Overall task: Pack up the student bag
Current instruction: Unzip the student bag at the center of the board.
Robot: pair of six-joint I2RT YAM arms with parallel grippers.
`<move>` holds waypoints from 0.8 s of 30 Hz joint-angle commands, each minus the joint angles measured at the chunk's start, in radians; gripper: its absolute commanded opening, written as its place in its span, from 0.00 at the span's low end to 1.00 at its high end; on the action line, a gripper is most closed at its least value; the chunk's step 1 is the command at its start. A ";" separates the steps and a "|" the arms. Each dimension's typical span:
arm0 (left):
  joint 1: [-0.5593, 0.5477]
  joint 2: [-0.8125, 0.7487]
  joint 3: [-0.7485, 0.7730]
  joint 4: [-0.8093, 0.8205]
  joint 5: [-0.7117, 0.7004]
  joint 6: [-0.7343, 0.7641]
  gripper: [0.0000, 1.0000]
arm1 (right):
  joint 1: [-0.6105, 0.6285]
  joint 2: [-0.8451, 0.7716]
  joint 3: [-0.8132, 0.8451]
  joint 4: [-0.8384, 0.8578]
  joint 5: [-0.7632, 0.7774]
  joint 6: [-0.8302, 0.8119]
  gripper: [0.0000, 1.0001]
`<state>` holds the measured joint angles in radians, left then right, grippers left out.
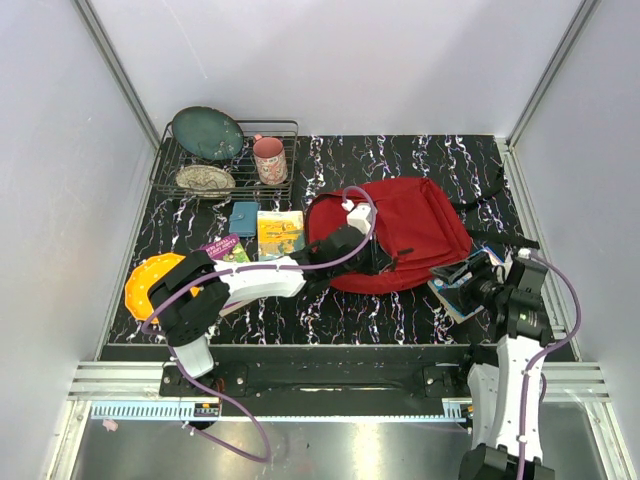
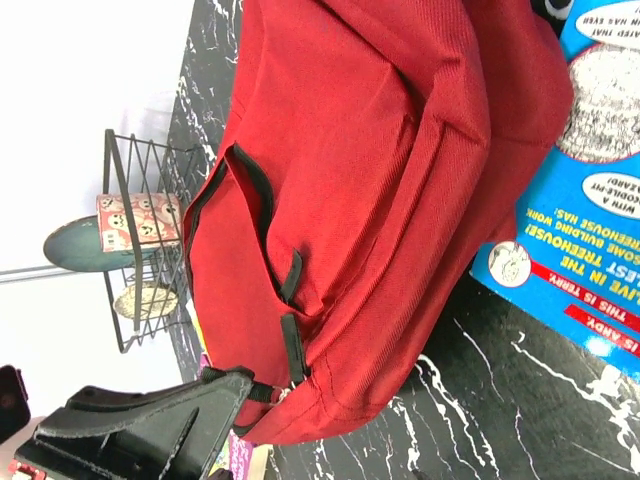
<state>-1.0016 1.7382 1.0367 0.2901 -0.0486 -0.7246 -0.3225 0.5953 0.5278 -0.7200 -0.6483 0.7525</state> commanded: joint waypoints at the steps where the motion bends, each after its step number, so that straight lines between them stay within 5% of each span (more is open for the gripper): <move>1: 0.000 -0.032 0.042 0.069 0.029 0.025 0.00 | 0.003 -0.060 -0.075 -0.001 -0.034 0.119 0.72; 12: 0.000 -0.039 -0.030 0.193 0.115 0.034 0.00 | 0.017 0.099 -0.137 0.330 -0.042 0.235 0.71; 24: -0.002 -0.034 -0.018 0.208 0.165 0.059 0.00 | 0.307 0.350 -0.104 0.583 0.196 0.358 0.71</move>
<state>-1.0012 1.7382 1.0035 0.4026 0.0727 -0.6880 -0.0418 0.9142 0.4107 -0.2947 -0.5491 1.0286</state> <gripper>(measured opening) 0.024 0.721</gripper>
